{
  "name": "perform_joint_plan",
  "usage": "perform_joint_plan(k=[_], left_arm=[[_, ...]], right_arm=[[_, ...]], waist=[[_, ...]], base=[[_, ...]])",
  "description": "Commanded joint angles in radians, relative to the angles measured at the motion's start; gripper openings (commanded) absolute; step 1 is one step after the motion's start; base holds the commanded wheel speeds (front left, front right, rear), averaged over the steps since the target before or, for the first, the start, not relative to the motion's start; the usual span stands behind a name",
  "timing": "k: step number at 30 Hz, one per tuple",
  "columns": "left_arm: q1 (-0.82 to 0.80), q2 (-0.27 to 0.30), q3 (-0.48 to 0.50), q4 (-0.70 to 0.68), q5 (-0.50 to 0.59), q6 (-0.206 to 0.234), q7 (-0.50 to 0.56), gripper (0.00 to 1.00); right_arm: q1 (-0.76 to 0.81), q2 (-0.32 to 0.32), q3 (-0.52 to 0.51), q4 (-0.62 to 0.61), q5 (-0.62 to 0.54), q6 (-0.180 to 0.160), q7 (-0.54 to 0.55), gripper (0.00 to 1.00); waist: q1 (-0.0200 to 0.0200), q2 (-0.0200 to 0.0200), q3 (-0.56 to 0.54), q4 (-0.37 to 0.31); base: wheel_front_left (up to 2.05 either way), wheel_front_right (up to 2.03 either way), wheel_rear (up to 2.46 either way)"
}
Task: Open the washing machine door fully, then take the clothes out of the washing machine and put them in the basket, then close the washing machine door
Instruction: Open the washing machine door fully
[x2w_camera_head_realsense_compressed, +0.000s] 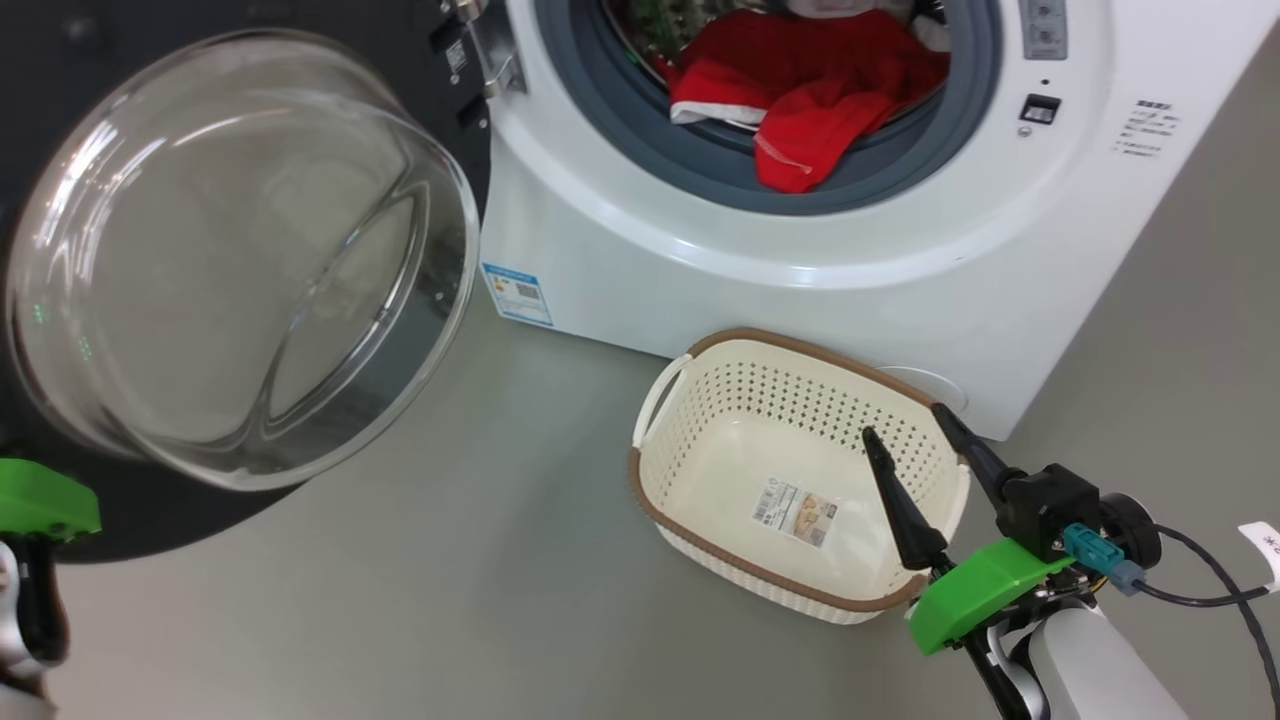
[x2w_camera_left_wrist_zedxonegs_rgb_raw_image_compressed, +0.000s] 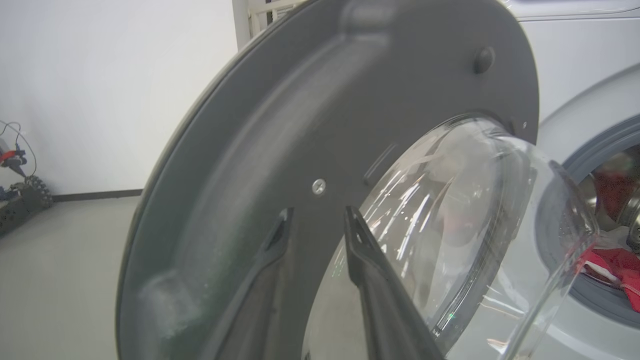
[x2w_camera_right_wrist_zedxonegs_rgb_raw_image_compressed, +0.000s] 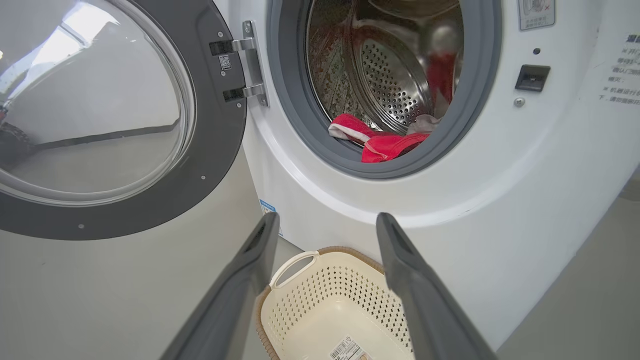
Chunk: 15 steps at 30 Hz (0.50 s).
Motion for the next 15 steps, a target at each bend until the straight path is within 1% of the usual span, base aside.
perform_joint_plan(k=[1,3,6,7,8,10,12,15], left_arm=[[0.02,0.066,0.029,-0.078,0.03,0.034,-0.005,1.0],[0.064,0.056,0.018,-0.204,0.053,0.067,0.003,1.0],[0.128,0.035,-0.006,-0.383,0.072,0.088,0.014,1.0],[0.148,0.026,-0.017,-0.434,0.072,0.085,0.018,1.0],[0.148,0.026,-0.017,-0.434,0.072,0.085,0.018,1.0],[0.181,-0.005,-0.03,-0.511,0.046,0.084,0.034,1.0],[0.205,-0.019,-0.048,-0.564,0.042,0.078,0.038,1.0],[0.23,-0.035,-0.072,-0.597,0.026,0.053,0.033,1.0]], right_arm=[[-0.015,0.008,0.018,-0.03,0.017,0.008,-0.007,1.0],[-0.01,0.008,0.008,-0.038,0.023,0.008,-0.007,1.0],[-0.002,0.009,0.008,-0.05,0.046,0.008,-0.007,1.0],[0.0,0.009,0.01,-0.053,0.053,0.008,-0.007,1.0],[0.0,0.009,0.01,-0.053,0.053,0.008,-0.007,1.0],[0.0,0.009,0.007,-0.061,0.061,0.008,-0.007,1.0],[-0.001,0.009,0.003,-0.074,0.064,0.008,-0.007,1.0],[-0.006,0.009,-0.004,-0.103,0.068,0.008,-0.007,1.0]], waist=[[0.0,0.0,-0.014,-0.02],[0.0,0.0,-0.022,-0.036],[0.0,0.0,-0.034,-0.066],[0.0,0.0,-0.036,-0.078],[0.0,0.0,-0.036,-0.078],[0.0,0.0,-0.04,-0.102],[0.0,0.0,-0.042,-0.127],[0.0,0.0,-0.041,-0.168]], base=[[0.0,0.0,0.0],[0.0,0.0,0.0],[0.0,0.0,0.0],[0.0,0.0,0.0],[0.0,0.0,0.0],[0.0,0.0,0.0],[0.0,0.0,0.0],[0.0,0.0,0.0]])
